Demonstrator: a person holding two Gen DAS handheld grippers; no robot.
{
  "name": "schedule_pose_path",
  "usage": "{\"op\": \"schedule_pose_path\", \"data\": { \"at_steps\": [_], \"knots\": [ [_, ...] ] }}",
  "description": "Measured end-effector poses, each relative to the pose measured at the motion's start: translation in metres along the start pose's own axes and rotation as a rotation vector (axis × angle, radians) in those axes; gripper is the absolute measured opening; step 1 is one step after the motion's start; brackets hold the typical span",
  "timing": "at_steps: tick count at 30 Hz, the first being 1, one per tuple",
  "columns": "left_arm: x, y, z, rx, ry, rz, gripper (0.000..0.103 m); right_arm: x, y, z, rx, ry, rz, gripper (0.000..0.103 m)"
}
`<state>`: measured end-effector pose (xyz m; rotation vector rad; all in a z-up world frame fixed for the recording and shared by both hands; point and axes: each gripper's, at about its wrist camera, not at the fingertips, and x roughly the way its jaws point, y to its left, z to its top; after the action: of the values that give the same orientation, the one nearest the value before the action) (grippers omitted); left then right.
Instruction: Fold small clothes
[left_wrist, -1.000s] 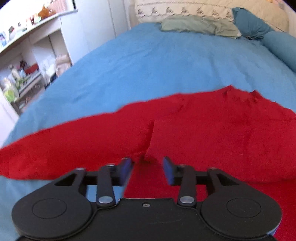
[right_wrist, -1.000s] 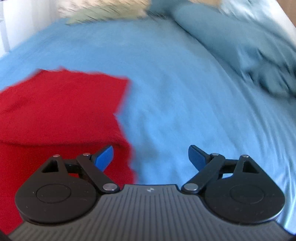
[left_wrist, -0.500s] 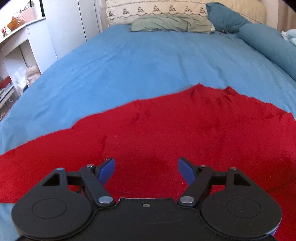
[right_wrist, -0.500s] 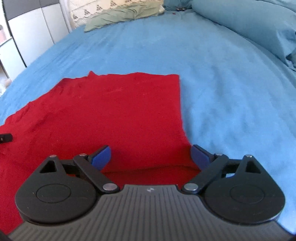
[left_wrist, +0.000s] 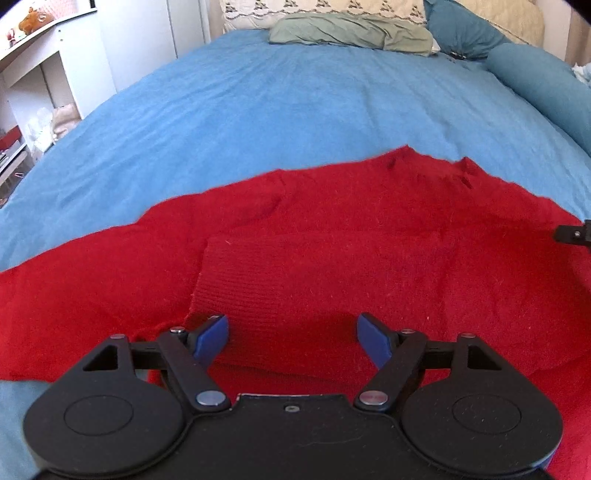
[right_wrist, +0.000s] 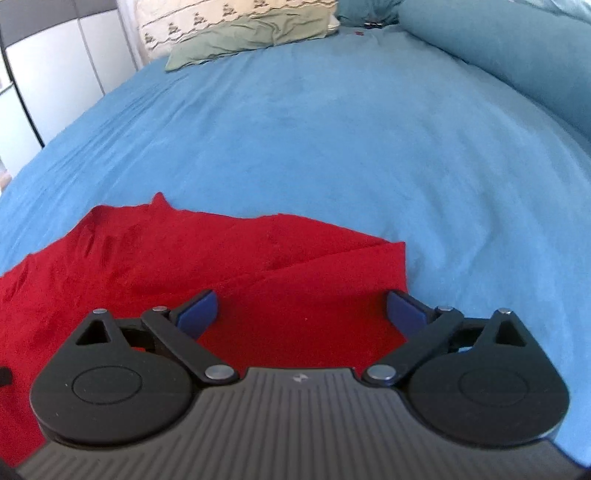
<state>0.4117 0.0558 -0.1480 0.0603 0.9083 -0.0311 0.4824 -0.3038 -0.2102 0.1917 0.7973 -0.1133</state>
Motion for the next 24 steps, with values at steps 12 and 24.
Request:
{"op": "schedule_pose_path", "data": {
  "at_steps": [12,24],
  "knots": [
    [-0.123,0.079,0.012,-0.207,-0.122,0.034,0.098,-0.156,0.094,0.025,-0.042,-0.134,0.102,0.103],
    [-0.136,0.262,-0.031,-0.454,-0.093,0.204,0.098,-0.177,0.247,-0.031,-0.076,-0.048,0.18,0.103]
  ]
}}
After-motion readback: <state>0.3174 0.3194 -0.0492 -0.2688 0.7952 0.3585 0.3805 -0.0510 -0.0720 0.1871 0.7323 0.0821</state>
